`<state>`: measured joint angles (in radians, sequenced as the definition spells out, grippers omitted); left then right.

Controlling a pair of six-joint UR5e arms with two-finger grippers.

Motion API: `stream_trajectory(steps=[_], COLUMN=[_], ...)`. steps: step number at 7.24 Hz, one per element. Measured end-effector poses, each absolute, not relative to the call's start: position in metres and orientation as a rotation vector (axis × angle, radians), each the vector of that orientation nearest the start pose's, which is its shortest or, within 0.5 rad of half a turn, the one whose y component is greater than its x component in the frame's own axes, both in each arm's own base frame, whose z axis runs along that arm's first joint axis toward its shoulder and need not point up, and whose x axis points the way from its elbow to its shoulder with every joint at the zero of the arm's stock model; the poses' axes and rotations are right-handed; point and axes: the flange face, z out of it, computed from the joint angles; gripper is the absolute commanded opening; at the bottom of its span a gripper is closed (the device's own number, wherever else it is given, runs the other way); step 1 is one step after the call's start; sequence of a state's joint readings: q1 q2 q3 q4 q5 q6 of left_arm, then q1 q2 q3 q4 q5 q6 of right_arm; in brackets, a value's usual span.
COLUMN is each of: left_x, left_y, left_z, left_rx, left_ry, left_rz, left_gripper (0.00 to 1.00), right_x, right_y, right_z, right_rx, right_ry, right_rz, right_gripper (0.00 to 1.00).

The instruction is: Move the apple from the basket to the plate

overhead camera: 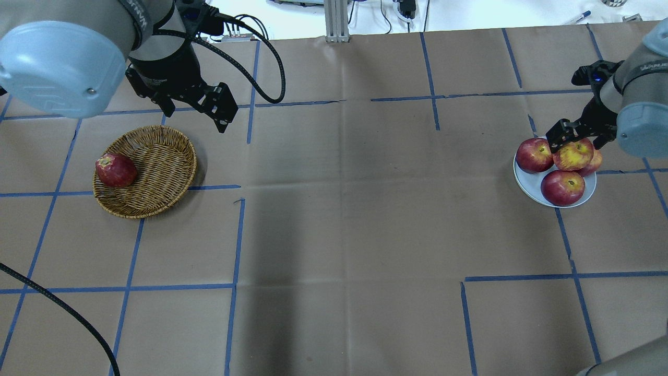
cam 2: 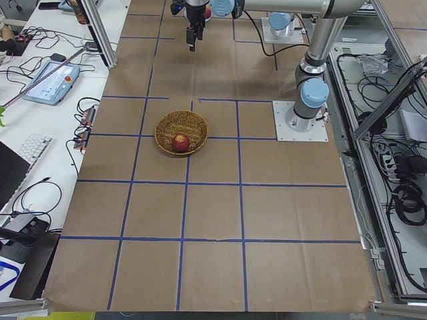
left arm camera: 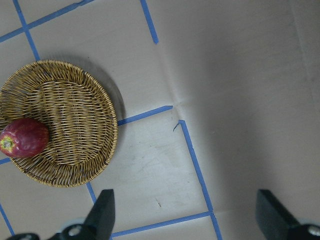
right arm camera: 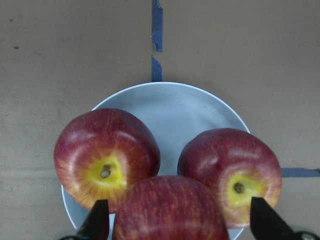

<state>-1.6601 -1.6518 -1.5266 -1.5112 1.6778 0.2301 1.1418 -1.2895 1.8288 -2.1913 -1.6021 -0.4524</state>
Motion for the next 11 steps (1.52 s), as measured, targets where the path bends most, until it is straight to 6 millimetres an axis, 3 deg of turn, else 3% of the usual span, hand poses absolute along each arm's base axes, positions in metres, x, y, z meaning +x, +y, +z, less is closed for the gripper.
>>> stream_trajectory(steps=[2, 3, 5, 8, 9, 11], left_x=[-0.170, -0.170, -0.170, -0.170, -0.170, -0.170], left_y=[-0.515, -0.516, -0.516, -0.516, -0.516, -0.517], left_z=[0.474, 0.474, 0.474, 0.474, 0.474, 0.472], left_rx=[0.482, 0.482, 0.482, 0.480, 0.481, 0.482], left_ry=[2.996, 2.996, 2.996, 2.996, 2.996, 2.996], left_rz=[-0.022, -0.023, -0.026, -0.024, -0.023, -0.020], left_gripper=[0.99, 0.99, 0.99, 0.99, 0.99, 0.99], right_x=[-0.096, -0.077, -0.018, 0.091, 0.109, 0.119], right_y=[-0.567, -0.564, -0.543, -0.509, -0.504, -0.502], right_z=[0.339, 0.370, 0.423, 0.455, 0.461, 0.469], right_rx=[-0.077, -0.112, -0.105, 0.025, 0.036, 0.035], right_ry=[3.191, 3.177, 3.156, 3.167, 3.176, 3.178], right_rz=[-0.157, -0.146, -0.090, -0.053, -0.063, -0.081], right_gripper=[1.00, 1.00, 1.00, 1.00, 1.00, 1.00])
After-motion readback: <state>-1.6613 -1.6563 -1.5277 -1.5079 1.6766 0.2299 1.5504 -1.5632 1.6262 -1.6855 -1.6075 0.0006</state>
